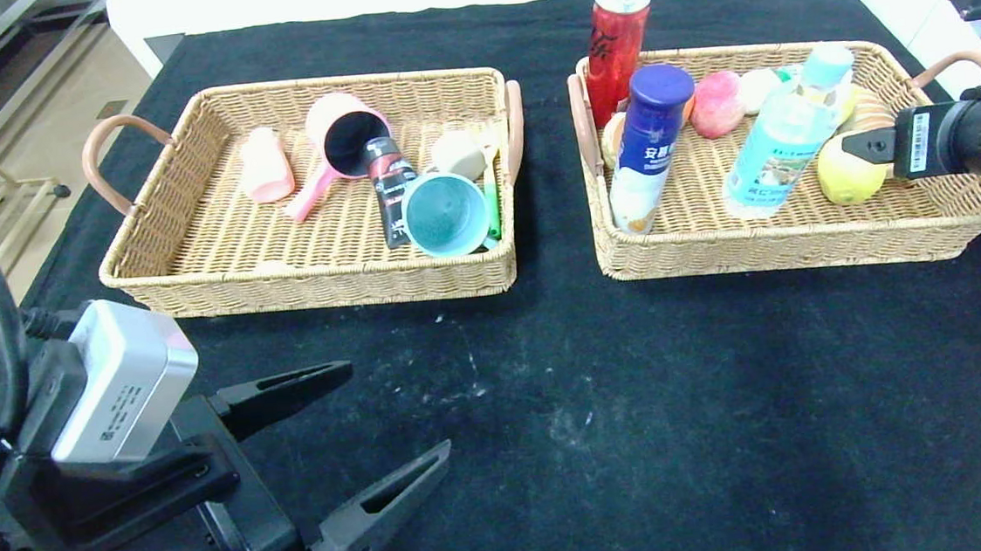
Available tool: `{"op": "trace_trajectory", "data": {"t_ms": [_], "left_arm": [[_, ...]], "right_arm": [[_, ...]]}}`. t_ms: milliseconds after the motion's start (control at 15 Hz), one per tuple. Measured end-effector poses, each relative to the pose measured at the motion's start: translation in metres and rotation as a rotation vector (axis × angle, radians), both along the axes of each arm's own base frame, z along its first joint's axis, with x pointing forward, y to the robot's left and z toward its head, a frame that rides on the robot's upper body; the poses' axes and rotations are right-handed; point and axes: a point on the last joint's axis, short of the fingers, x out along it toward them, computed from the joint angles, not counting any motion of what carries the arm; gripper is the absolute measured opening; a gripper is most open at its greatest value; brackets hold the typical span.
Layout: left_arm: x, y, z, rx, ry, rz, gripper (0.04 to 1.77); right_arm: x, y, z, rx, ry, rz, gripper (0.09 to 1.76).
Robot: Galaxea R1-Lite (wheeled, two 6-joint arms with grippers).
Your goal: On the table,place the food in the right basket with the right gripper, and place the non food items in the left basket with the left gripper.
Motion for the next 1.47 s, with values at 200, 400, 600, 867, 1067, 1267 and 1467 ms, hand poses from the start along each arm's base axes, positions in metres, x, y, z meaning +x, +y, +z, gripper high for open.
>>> {"op": "trace_trajectory", "data": {"t_ms": [200,400,600,867,1067,1267,1467], "left_arm": [[0.000,0.001,0.003,-0.007,-0.010,0.011,1.72],[0.005,0.011,0.010,-0.025,-0.036,0.074,1.72],[0.006,0.023,0.016,-0.040,-0.055,0.144,1.72],[-0.003,0.045,0.017,-0.023,-0.034,0.241,1.72],[-0.025,0.064,0.025,0.007,0.011,0.310,1.72],[-0.064,0.086,0.041,0.031,0.052,0.375,1.72],[-0.114,0.104,0.058,0.012,0.016,0.449,1.72]], "right_arm": [[-0.032,-0.001,0.009,-0.040,0.029,0.027,1.65],[-0.073,-0.003,0.018,-0.041,0.058,0.094,1.67],[-0.122,-0.008,0.027,-0.049,0.071,0.173,1.68],[-0.182,-0.014,0.024,-0.046,0.077,0.261,1.69],[-0.222,-0.019,0.016,-0.046,0.078,0.271,1.70],[-0.268,-0.026,0.013,-0.047,0.061,0.261,1.70],[-0.316,-0.032,0.006,-0.049,0.026,0.231,1.70]]}}
